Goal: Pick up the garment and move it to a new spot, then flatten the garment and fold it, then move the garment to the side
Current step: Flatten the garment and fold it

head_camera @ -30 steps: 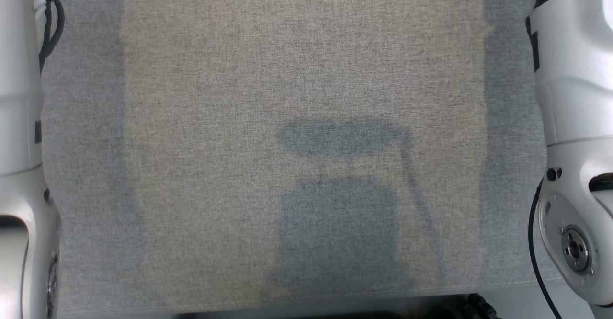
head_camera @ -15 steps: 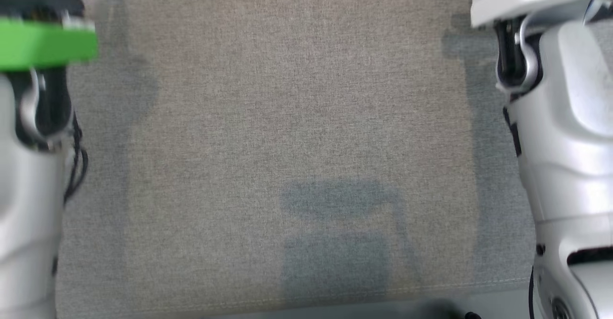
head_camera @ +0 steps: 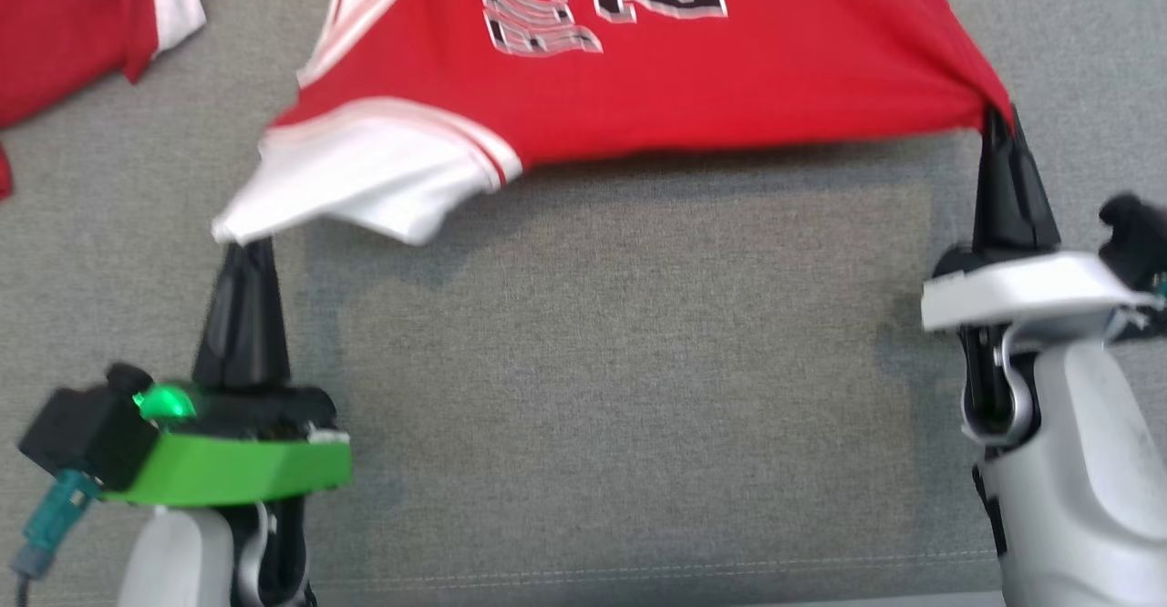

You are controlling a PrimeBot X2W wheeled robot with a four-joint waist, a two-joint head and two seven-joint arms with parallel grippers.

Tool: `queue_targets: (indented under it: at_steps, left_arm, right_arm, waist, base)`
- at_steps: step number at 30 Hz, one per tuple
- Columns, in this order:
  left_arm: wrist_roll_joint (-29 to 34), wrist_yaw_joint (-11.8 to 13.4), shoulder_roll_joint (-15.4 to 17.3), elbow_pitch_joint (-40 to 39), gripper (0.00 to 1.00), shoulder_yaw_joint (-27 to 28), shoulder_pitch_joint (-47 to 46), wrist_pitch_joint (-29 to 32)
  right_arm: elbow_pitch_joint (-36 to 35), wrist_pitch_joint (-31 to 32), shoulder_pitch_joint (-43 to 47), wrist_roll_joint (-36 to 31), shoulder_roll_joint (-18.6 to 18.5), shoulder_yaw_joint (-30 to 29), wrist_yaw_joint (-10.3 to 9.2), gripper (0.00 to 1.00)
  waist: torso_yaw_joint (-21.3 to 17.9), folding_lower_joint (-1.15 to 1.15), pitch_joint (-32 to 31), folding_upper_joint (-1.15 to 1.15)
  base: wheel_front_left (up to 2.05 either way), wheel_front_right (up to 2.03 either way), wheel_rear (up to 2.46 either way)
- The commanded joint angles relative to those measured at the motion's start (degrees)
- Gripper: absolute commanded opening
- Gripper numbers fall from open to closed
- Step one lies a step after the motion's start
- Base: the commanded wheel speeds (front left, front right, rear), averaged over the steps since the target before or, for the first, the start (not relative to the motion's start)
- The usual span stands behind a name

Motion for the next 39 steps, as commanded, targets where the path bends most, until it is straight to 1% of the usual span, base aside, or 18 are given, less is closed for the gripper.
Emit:
queue_targets:
  at_steps: [1, 6, 10, 11, 16, 21, 25, 30, 39]
  left_arm:
    - [1.4, -0.2, -0.9, -0.6, 0.00, 0.0, 3.4, -0.2]
    - [3.2, -0.2, -2.9, -0.7, 0.00, -0.1, 10.3, -0.2]
    - [3.7, -0.2, -3.3, -0.1, 0.00, -0.2, 13.1, -0.2]
    - [4.2, -0.2, -3.5, 0.2, 0.00, -0.3, 14.6, -0.2]
    - [4.8, -0.2, -4.0, 0.5, 0.00, -0.1, 17.7, -0.2]
    - [5.2, -0.2, -4.1, -0.3, 0.00, -0.3, 20.6, -0.2]
    - [5.6, -0.2, -4.0, -1.2, 0.00, -0.2, 23.4, -0.2]
    - [5.0, -0.2, -4.0, -0.9, 0.00, -0.4, 24.8, -0.2]
    - [4.2, -0.2, -2.4, 4.3, 0.00, -4.1, 19.1, -0.2]
  right_arm:
    - [-2.0, -0.2, 3.9, -0.2, 0.1, -0.7, -0.06, 0.00]
    - [-6.4, -0.2, 12.4, -0.9, 0.7, -2.0, -0.06, 0.00]
    - [-8.1, -0.2, 16.5, 0.8, 0.7, -2.3, -0.06, 0.00]
    - [-8.8, -0.2, 19.1, 1.7, 0.7, -2.5, -0.06, 0.00]
    - [-9.4, -0.2, 25.0, 3.9, 0.7, -1.6, -0.07, 0.00]
    - [-9.1, -0.2, 29.0, 5.6, 0.7, 0.0, -0.06, 0.00]
    - [-8.7, -0.2, 31.4, 6.5, 0.7, 1.0, -0.06, 0.00]
    - [-7.6, -0.2, 33.0, 7.2, 0.7, 1.5, -0.06, 0.00]
    - [-1.2, -0.2, 29.4, 7.4, 0.7, 2.6, -0.07, 0.00]
  waist:
    - [1.0, 0.00, -4.4, 0.00]
    - [0.8, 0.00, -7.8, 0.00]
    - [0.6, 0.00, -9.7, 0.00]
    - [0.3, 0.00, -10.8, 0.00]
    - [-0.6, 0.00, -12.7, 0.00]
    - [-1.2, 0.00, -13.5, 0.00]
    - [-1.7, 0.00, -14.0, 0.00]
    - [-2.0, 0.00, -15.0, 0.00]
    - [-2.2, 0.00, -16.5, 0.00]
  base:
    - [0.00, 0.00, 0.00]
    - [0.00, 0.00, 0.00]
    - [0.00, 0.00, 0.00]
    - [0.00, 0.00, 0.00]
    - [0.00, 0.00, 0.00]
    - [0.00, 0.00, 0.00]
    - [0.00, 0.00, 0.00]
    - [0.00, 0.00, 0.00]
    - [0.00, 0.00, 0.00]
